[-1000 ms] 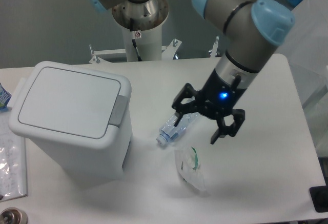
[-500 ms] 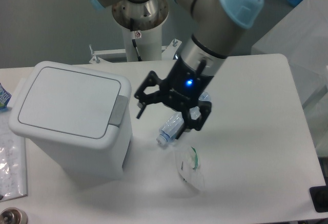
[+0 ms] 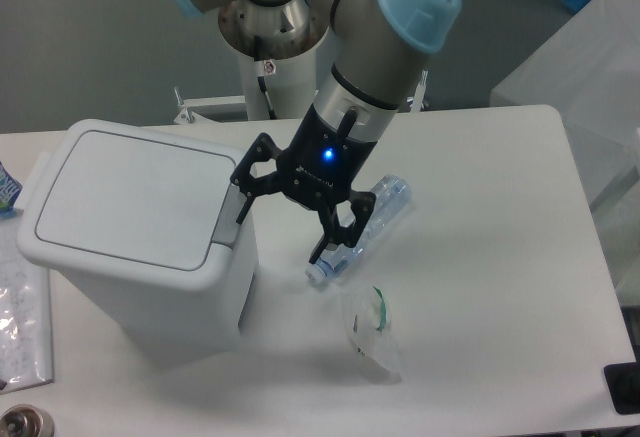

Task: Open the trash can
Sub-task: 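Push the lid's front edge with the gripper fingers to flip it open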

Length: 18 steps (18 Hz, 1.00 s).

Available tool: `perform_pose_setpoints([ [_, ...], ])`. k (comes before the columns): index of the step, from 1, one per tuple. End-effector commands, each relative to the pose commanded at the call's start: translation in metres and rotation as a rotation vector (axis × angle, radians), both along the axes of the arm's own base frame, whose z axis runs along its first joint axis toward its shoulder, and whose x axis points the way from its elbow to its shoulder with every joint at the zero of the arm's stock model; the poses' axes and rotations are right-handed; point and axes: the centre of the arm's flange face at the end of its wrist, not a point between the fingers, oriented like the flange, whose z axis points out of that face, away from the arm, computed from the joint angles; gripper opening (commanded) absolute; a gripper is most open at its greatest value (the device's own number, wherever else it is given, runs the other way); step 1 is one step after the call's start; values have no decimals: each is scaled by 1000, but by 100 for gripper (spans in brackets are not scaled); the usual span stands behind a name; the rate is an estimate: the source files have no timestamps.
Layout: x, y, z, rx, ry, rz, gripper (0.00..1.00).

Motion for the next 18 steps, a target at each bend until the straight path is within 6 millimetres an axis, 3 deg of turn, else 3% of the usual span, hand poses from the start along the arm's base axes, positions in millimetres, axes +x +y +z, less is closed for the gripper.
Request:
perform_pose_setpoints([
  [9,-1,2,-4,-5,-4,-1,100],
  [14,-4,3,9,12,18,-5,100],
  [18,-32,-13,25,36,62,22,100],
])
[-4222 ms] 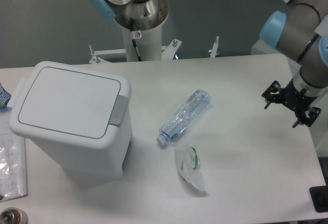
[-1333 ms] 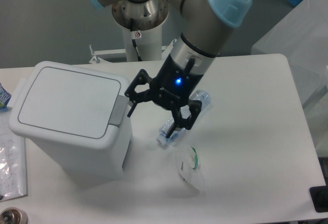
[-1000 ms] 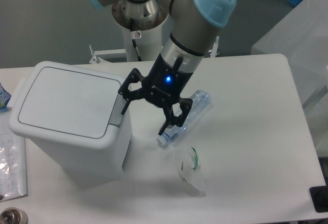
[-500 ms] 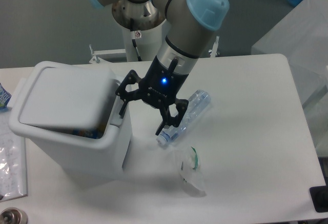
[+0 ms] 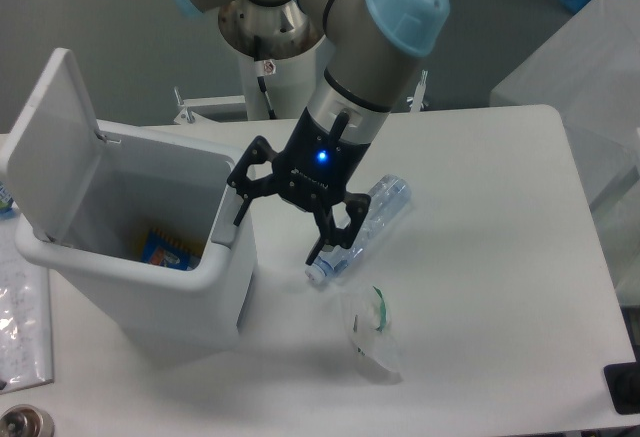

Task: Open the trash can

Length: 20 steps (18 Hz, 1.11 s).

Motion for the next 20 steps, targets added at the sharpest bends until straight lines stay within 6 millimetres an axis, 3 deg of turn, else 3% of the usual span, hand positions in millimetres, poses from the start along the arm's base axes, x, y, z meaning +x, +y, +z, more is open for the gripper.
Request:
perform_pose_setpoints([
  [3,-30,-22,-9,7,47,-23,100],
  [11,-142,-108,-71,6,228,-191,100],
  [16,-193,-140,-116,-283,321,-282,100],
  [20,-222,-149,-131,-456,378,-362,100],
])
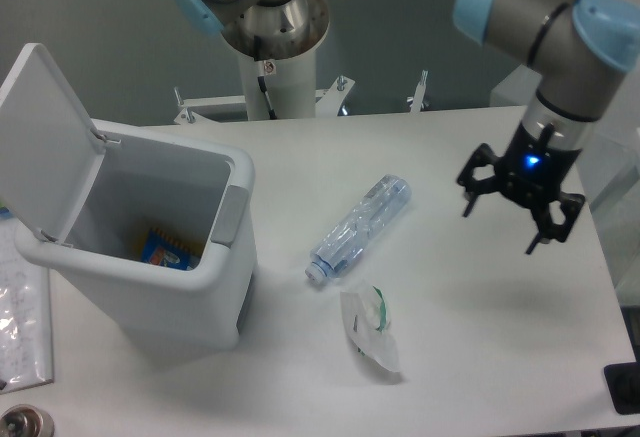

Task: Open the trash can

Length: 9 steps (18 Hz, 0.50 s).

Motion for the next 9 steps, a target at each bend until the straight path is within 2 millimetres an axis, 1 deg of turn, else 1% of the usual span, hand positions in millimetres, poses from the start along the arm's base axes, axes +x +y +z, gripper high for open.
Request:
perform_pose_setpoints([
  [2,-13,-5,-6,-32,13,-29,100],
  [5,-34,-23,-13,-40,19,-50,100],
  [7,-43,-36,-18,-45,20,-80,100],
  [9,-48,-40,-20,-46,29,-97,100],
])
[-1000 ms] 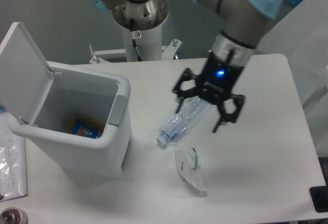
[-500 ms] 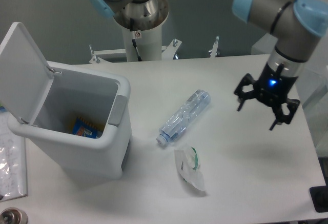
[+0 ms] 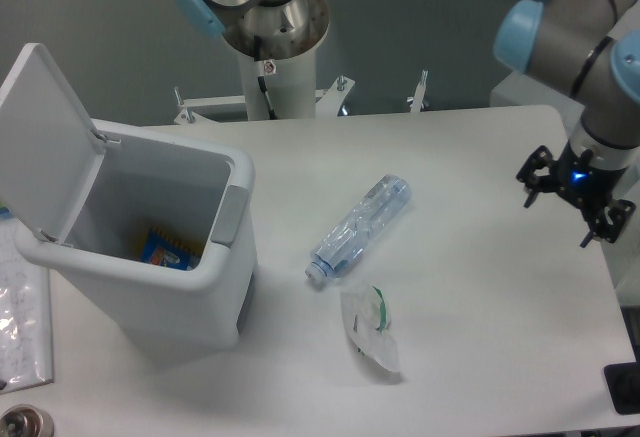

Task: Open the trash can

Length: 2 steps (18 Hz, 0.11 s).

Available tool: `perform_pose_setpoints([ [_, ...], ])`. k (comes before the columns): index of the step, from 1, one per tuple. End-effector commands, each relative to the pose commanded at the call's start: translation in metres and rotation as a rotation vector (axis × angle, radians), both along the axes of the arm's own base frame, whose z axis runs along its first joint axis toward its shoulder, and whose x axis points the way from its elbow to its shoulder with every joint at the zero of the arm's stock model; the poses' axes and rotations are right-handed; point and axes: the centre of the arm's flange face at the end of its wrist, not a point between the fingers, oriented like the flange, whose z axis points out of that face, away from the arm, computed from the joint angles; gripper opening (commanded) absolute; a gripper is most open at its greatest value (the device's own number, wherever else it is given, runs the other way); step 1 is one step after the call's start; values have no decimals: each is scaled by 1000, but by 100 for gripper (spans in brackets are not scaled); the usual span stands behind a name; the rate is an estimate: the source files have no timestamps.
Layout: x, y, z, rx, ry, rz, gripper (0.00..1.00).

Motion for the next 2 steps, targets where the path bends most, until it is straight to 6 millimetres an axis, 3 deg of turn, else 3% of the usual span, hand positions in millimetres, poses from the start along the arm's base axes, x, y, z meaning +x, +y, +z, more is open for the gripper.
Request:
perform_pose_setpoints([
  [2,0,0,-4,-4,-5,2,100],
])
